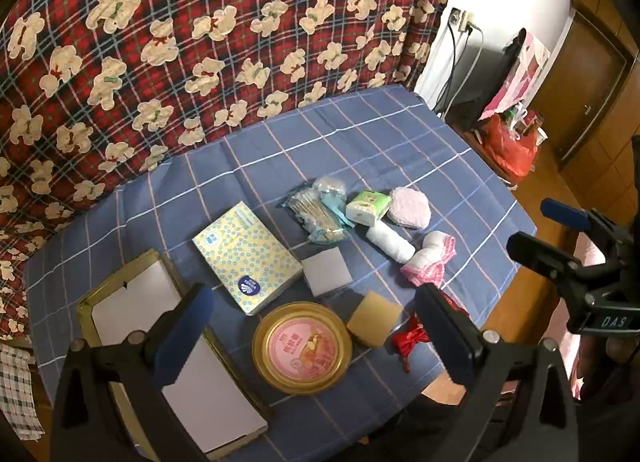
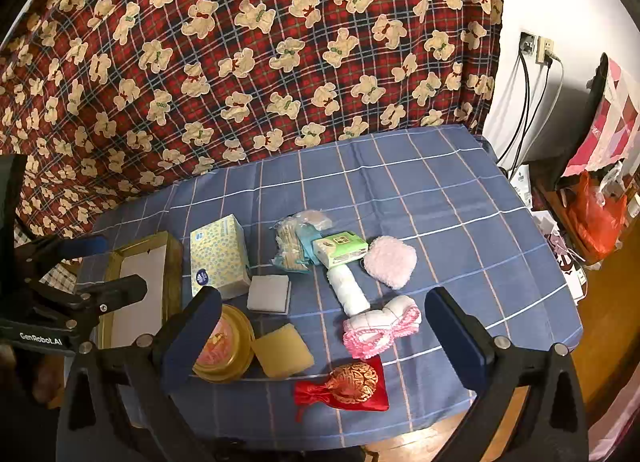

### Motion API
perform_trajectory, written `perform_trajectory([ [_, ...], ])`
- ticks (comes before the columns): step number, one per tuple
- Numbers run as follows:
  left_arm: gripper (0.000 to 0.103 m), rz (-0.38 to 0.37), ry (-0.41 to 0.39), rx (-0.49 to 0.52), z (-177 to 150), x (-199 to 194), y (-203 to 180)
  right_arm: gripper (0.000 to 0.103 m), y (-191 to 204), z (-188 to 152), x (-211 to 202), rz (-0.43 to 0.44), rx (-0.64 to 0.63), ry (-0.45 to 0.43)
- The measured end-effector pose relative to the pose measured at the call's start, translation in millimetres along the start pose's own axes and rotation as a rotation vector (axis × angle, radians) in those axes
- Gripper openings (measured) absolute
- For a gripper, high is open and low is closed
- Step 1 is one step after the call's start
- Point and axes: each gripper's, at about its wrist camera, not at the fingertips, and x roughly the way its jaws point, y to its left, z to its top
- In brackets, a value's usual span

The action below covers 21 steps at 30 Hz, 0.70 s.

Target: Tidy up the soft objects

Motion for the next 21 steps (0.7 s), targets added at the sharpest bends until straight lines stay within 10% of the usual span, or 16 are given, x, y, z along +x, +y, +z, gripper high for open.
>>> perform_trajectory([
  [21, 0.102, 0.005, 0.002, 0.002, 4.8, -10.1, -5.7, 0.102, -4.4, -4.5, -0.7, 0.001, 0.006, 0.007],
])
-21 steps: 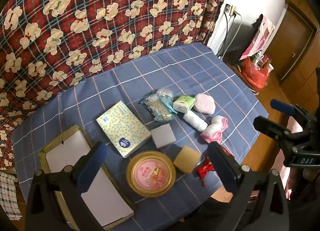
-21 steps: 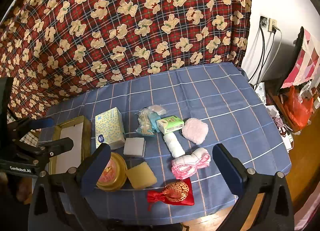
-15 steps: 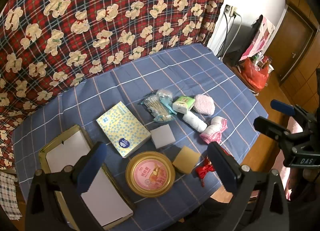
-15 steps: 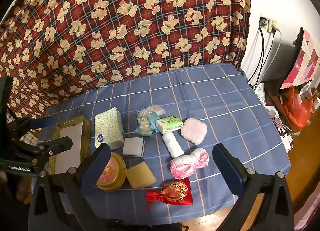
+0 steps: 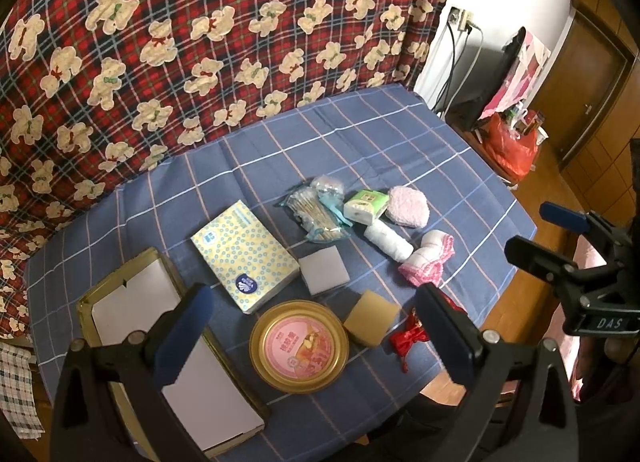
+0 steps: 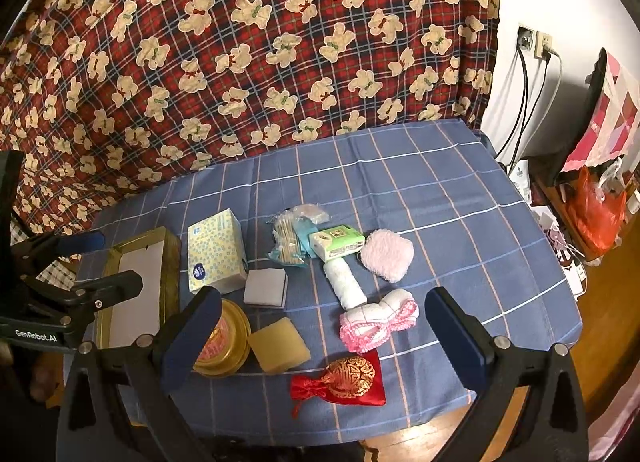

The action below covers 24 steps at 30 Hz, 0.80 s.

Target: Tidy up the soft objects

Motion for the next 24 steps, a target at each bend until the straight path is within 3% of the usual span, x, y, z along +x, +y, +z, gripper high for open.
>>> perform_trajectory([
  [24, 0.102, -0.004, 0.019, 0.006, 0.0, 17.8, 1.7, 0.102, 0.4, -1.4, 13.0, -0.005, 0.009, 0.022],
])
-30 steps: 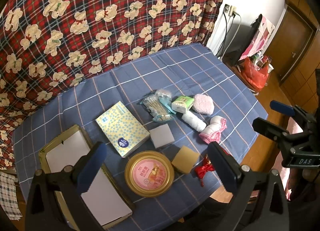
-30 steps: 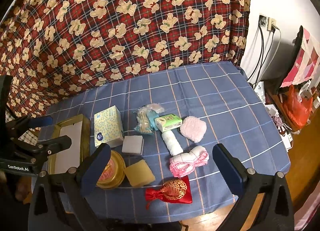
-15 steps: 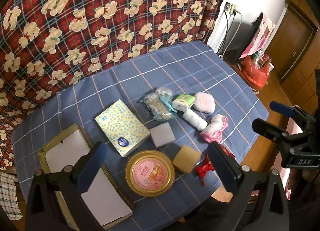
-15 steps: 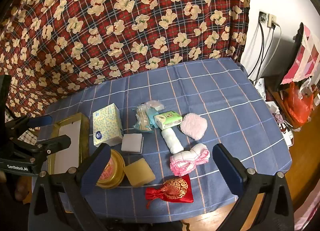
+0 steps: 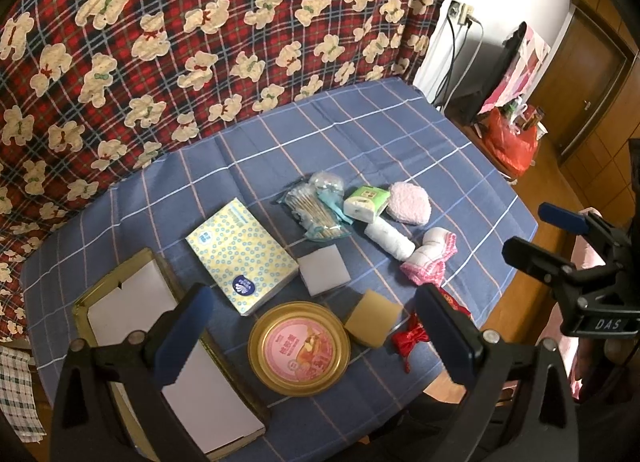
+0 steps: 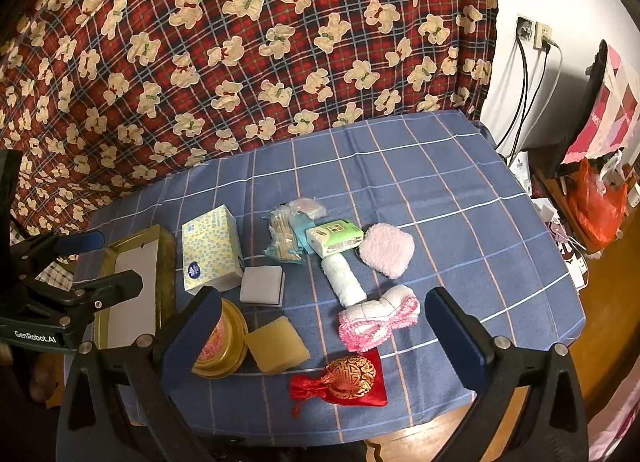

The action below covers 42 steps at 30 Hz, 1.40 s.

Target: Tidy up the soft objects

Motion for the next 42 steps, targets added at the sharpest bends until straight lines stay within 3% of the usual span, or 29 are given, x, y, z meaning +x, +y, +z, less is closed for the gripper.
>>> perform_trajectory([
  [13, 0.102, 0.002, 0.069, 0.025, -6.6, 31.8, -9.9, 0.102, -17.0, -10.1, 19.1, -0.010, 0.018, 0.058],
  [17, 0.102, -0.012, 0.109, 0.052, -13.2, 49.2, -19.6, 0.102, -27.3, -19.5, 29.8, -0.038, 0.017, 0.088],
  [31, 0.098, -0.022, 0.219, 0.204, -32.6, 102.7, -58.7, 0.102, -37.6, -62.4, 87.3, -0.015, -0.030, 0.222],
  [42, 0.097, -0.035, 0.270, 0.275, -42.5, 135.5, -78.7, 0.102, -46.5, -86.2, 118.0, -0.005, -0.044, 0.278],
])
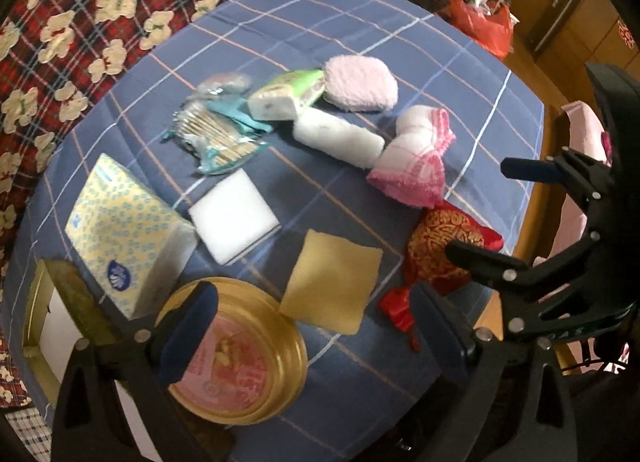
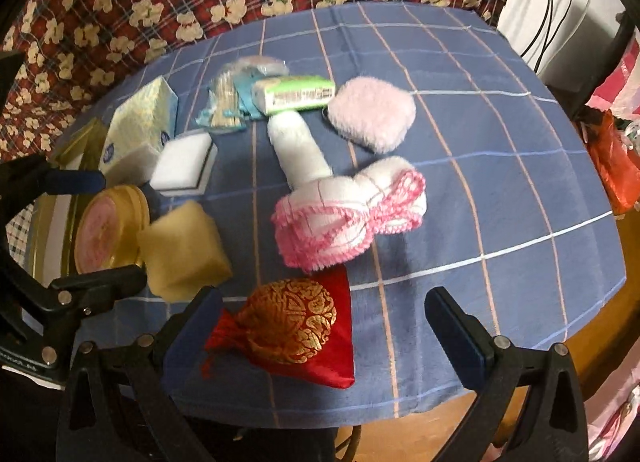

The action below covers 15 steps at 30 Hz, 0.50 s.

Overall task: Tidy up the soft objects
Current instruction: 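Grasp the yellow sponge with the left tool while the right tool grasps the red brocade pouch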

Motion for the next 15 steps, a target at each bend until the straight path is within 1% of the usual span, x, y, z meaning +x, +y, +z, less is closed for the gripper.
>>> perform_trajectory([
  [3, 0.096, 0.009, 0.015, 0.016, 0.8, 8.8, -4.0, 0.102, 0.0, -2.9, 8.3, -0.020, -0.020, 0.010],
  [7, 0.094, 0.010, 0.037, 0.020, 3.6, 19.5, -5.5, 0.096, -3.2, -2.3, 15.4, -0.005, -0.022, 0.013],
  [9, 0.094, 0.021, 0.042, 0.025, 4.9, 24.0, -6.7, 0.095, -3.9, -1.6, 20.1, -0.005, -0.032, 0.018],
  [11, 0.094, 0.034, 0.054, 0.031, 5.1, 29.3, -8.0, 0.092, -4.5, -1.4, 23.6, 0.002, -0.034, 0.023],
  [13, 0.094, 0.034, 0.070, 0.027, 5.7, 35.0, -8.0, 0.085, -4.1, -1.9, 27.3, 0.014, -0.046, 0.033],
  [15, 0.094, 0.027, 0.086, 0.013, 6.4, 40.7, -6.4, 0.083, -4.4, -2.9, 31.7, 0.020, -0.050, 0.042],
])
